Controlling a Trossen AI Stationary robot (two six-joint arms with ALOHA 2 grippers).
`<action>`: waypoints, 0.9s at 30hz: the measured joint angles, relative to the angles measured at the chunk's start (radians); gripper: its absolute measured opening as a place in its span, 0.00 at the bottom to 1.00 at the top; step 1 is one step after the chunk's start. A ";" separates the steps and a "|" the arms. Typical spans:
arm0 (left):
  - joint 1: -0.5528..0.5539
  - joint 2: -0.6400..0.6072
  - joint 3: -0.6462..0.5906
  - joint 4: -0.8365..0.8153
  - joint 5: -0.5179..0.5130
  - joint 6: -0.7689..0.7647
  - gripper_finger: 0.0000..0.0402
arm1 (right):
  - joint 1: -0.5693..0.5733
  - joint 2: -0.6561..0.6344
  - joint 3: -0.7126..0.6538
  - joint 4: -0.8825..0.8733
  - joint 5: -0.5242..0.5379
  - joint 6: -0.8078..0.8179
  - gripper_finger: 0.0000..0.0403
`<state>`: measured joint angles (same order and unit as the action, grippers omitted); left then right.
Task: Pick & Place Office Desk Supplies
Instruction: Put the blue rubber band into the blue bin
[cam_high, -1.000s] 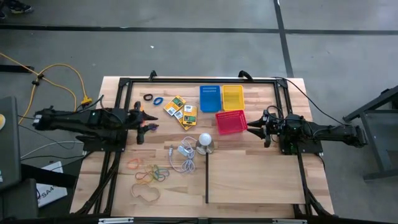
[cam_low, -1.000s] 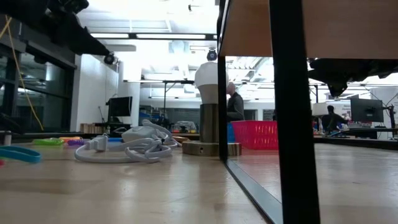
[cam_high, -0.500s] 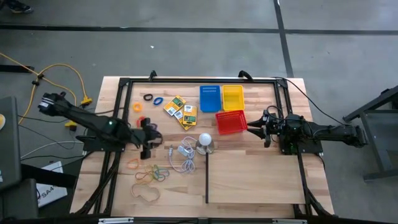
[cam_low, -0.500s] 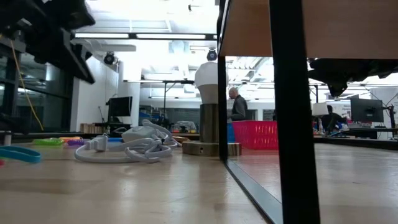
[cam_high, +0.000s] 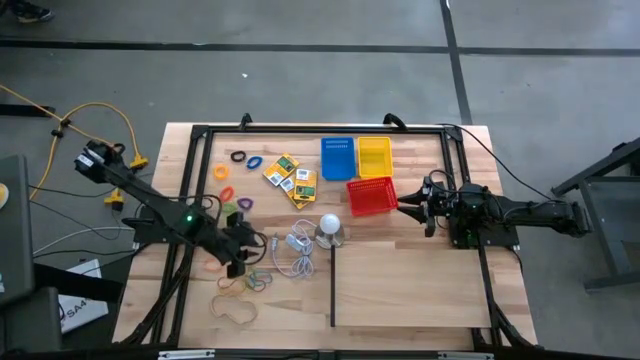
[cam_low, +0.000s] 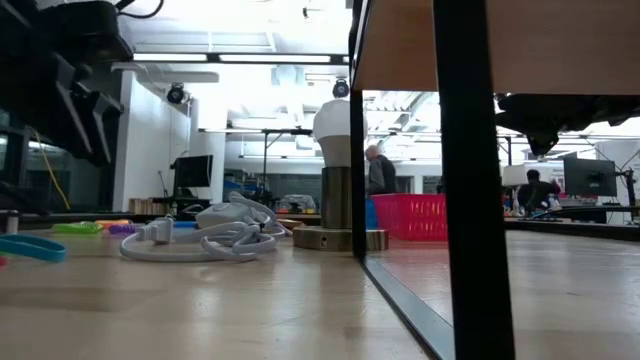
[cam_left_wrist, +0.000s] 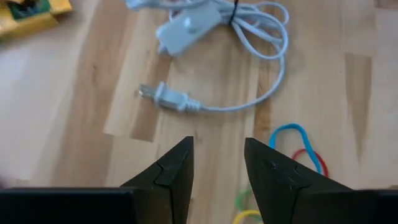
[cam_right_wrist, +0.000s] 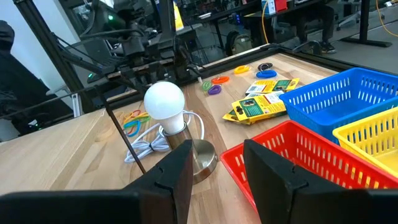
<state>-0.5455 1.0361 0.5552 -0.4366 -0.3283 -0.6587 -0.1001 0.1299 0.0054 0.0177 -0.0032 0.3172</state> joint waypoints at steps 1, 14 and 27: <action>-0.009 0.006 0.000 0.001 0.000 -0.010 0.34 | 0.000 0.000 0.000 0.000 0.000 0.000 0.32; -0.087 0.115 0.000 0.095 -0.005 -0.021 0.34 | 0.000 0.000 0.000 0.000 0.000 0.000 0.32; -0.177 0.225 0.000 0.185 -0.001 -0.075 0.34 | 0.000 0.000 0.000 0.000 0.000 0.000 0.32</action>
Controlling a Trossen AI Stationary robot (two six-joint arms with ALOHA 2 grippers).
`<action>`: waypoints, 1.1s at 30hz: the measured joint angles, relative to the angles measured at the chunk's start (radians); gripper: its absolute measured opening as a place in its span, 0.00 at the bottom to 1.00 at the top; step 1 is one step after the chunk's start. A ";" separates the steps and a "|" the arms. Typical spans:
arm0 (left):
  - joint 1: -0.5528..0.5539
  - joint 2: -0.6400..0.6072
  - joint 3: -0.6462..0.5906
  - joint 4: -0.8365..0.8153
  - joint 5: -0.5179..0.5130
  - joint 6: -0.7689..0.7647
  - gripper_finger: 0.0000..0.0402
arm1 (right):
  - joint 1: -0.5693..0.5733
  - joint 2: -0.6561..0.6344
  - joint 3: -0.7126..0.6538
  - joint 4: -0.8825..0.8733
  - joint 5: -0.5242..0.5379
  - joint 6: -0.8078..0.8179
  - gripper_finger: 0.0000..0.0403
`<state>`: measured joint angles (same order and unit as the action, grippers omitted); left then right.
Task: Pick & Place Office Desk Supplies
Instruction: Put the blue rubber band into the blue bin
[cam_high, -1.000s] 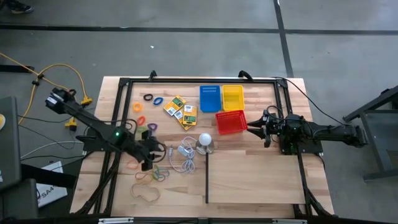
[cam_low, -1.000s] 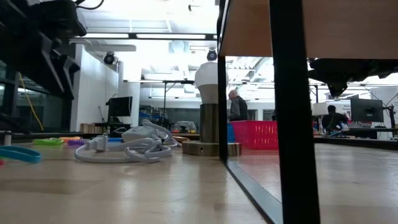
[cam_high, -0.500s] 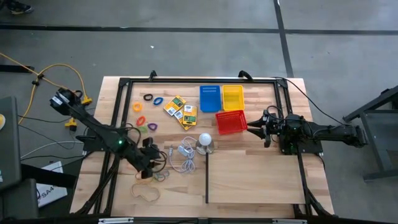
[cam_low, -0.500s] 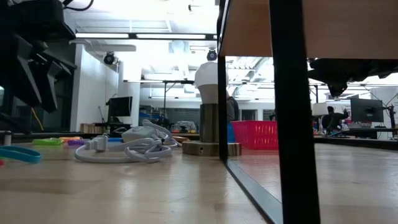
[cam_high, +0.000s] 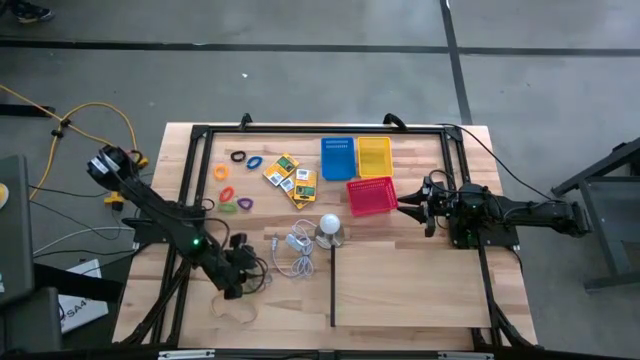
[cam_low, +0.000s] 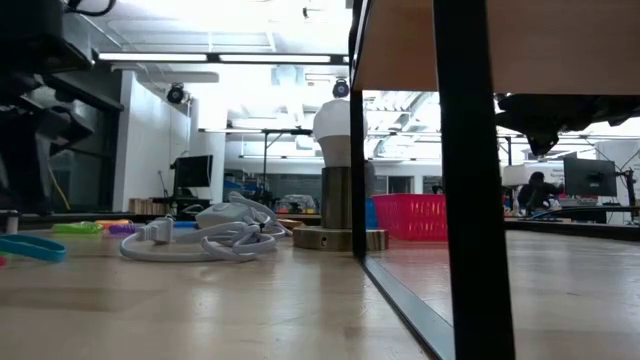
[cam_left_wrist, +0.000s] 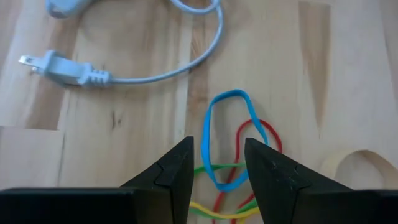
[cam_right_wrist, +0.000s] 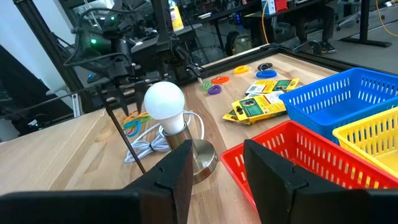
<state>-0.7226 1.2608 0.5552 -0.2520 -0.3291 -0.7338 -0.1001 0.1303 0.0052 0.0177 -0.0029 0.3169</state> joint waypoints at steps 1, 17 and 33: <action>-0.002 0.012 0.000 0.009 -0.001 0.000 0.34 | 0.000 0.000 0.000 0.000 0.000 0.000 0.32; 0.021 0.136 0.000 0.068 -0.004 0.000 0.34 | 0.000 0.000 0.000 0.000 0.000 0.000 0.32; 0.021 0.141 0.000 0.066 0.000 -0.008 0.34 | 0.000 0.000 0.000 0.000 0.000 0.000 0.32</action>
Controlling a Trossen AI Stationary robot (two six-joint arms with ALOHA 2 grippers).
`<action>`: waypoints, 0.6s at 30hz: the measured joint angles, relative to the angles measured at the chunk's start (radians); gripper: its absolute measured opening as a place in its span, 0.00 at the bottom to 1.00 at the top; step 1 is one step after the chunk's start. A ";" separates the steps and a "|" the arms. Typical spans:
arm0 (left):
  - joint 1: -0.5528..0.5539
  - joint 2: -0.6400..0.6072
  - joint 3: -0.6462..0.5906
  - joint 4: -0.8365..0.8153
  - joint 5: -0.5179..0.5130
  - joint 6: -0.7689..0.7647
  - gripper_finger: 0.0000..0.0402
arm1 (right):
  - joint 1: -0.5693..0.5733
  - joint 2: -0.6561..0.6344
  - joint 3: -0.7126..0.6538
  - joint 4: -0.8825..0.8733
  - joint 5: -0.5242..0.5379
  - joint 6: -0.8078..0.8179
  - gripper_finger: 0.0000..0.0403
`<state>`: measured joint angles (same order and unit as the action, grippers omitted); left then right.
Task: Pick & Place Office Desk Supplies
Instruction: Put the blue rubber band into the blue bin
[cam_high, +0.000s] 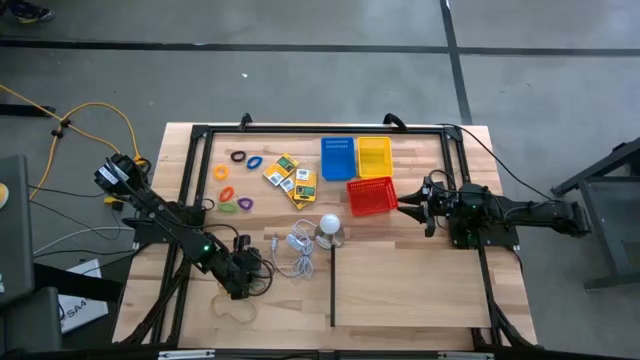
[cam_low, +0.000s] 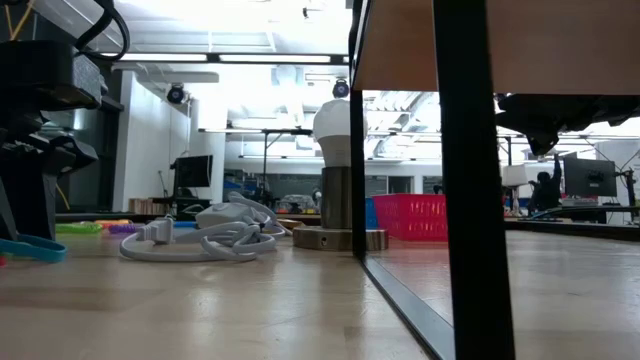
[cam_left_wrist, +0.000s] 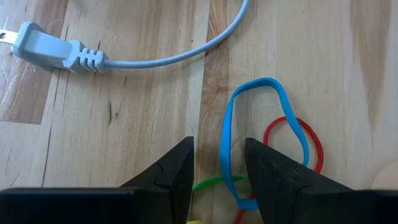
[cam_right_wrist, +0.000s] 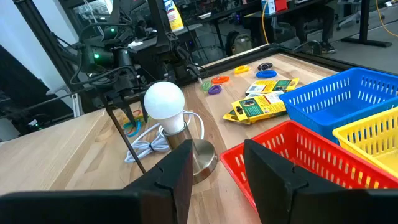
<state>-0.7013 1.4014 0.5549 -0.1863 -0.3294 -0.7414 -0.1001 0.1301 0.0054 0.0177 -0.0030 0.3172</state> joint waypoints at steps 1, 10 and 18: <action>0.000 0.000 0.000 -0.001 0.000 0.000 0.34 | 0.000 0.000 0.000 0.000 0.000 0.000 0.32; 0.000 0.000 -0.001 -0.011 0.000 0.000 0.17 | 0.000 0.000 0.000 0.000 0.000 0.000 0.32; 0.000 0.000 -0.001 -0.011 0.000 0.000 0.01 | 0.000 0.000 0.000 0.000 0.000 0.000 0.32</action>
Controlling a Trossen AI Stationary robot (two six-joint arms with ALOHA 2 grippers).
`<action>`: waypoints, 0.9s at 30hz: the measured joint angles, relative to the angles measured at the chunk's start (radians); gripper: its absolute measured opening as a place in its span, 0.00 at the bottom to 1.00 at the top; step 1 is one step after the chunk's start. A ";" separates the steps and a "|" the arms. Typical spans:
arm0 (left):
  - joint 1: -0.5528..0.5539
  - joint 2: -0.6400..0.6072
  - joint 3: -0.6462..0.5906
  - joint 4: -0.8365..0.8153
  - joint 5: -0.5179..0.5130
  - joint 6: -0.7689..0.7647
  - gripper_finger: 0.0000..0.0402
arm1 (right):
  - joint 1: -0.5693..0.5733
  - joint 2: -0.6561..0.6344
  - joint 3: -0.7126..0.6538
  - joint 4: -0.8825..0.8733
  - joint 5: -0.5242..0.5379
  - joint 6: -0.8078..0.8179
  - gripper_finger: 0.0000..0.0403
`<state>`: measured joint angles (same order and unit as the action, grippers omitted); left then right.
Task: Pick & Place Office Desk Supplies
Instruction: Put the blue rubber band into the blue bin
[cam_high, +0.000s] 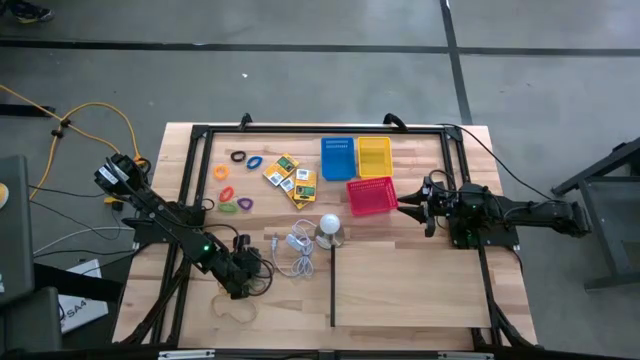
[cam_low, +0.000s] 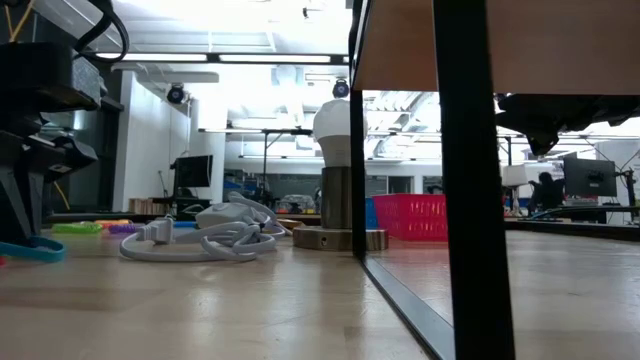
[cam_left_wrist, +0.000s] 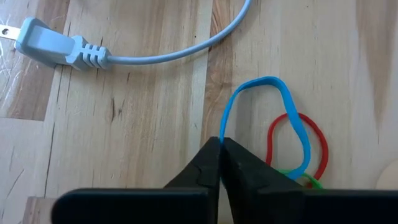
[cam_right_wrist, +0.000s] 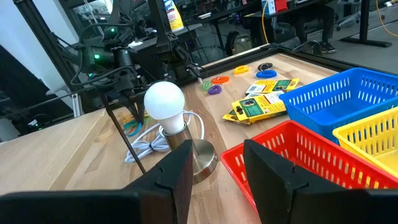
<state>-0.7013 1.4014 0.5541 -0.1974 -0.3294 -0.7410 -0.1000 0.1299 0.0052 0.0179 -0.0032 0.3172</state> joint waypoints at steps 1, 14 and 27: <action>0.000 0.000 0.000 0.000 0.000 0.000 0.01 | 0.000 0.000 0.000 0.000 0.000 0.000 0.32; 0.000 -0.052 0.000 0.012 0.000 0.023 0.00 | 0.000 0.000 0.000 0.000 0.000 0.000 0.32; 0.000 -0.368 0.000 -0.009 -0.051 0.169 0.00 | 0.000 0.000 0.000 0.000 0.000 0.000 0.32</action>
<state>-0.7017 1.0333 0.5541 -0.2060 -0.3809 -0.5720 -0.0998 0.1299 0.0055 0.0177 -0.0032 0.3171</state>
